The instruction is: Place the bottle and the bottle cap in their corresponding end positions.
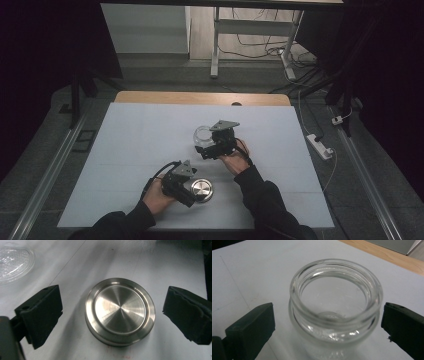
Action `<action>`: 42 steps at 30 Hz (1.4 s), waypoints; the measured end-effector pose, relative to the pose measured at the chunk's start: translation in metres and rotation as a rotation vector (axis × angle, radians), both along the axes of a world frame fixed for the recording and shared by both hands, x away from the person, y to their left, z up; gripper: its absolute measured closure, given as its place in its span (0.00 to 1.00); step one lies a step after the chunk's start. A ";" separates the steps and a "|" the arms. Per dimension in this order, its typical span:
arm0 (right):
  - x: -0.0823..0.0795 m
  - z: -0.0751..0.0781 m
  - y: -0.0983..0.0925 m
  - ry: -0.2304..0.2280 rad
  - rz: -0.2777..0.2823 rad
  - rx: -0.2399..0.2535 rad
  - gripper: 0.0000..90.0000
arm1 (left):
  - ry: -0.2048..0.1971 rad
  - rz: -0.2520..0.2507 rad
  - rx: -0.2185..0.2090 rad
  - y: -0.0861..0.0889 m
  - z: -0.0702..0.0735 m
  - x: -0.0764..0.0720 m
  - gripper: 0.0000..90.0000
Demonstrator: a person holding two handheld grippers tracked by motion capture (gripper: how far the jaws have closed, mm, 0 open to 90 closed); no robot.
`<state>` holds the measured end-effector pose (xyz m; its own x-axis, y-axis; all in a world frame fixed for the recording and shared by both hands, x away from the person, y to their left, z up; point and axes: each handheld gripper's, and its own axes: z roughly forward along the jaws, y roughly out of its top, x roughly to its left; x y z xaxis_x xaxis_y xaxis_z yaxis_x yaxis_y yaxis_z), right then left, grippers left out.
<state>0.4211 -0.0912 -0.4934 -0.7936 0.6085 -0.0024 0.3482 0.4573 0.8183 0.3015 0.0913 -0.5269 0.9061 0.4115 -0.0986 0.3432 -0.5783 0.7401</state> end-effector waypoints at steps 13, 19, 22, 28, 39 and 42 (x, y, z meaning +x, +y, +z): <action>-0.013 0.009 -0.008 0.005 0.030 0.028 0.00 | 0.013 0.031 -0.050 0.021 0.012 -0.004 0.01; -0.021 0.010 -0.011 -0.009 0.035 0.010 0.00 | 0.005 0.038 -0.046 0.028 0.017 -0.008 0.00; -0.025 0.011 -0.013 -0.003 0.039 0.016 0.00 | 0.015 0.042 -0.054 0.033 0.018 -0.009 0.00; -0.032 0.010 -0.016 0.006 0.054 0.017 0.00 | 0.031 0.075 -0.092 0.048 0.021 -0.010 0.00; -0.043 0.010 -0.026 0.017 0.065 0.039 0.00 | 0.025 0.114 -0.090 0.064 0.021 -0.015 0.00; -0.046 0.011 -0.028 0.012 0.070 0.037 0.00 | 0.016 0.115 -0.084 0.066 0.022 -0.017 0.00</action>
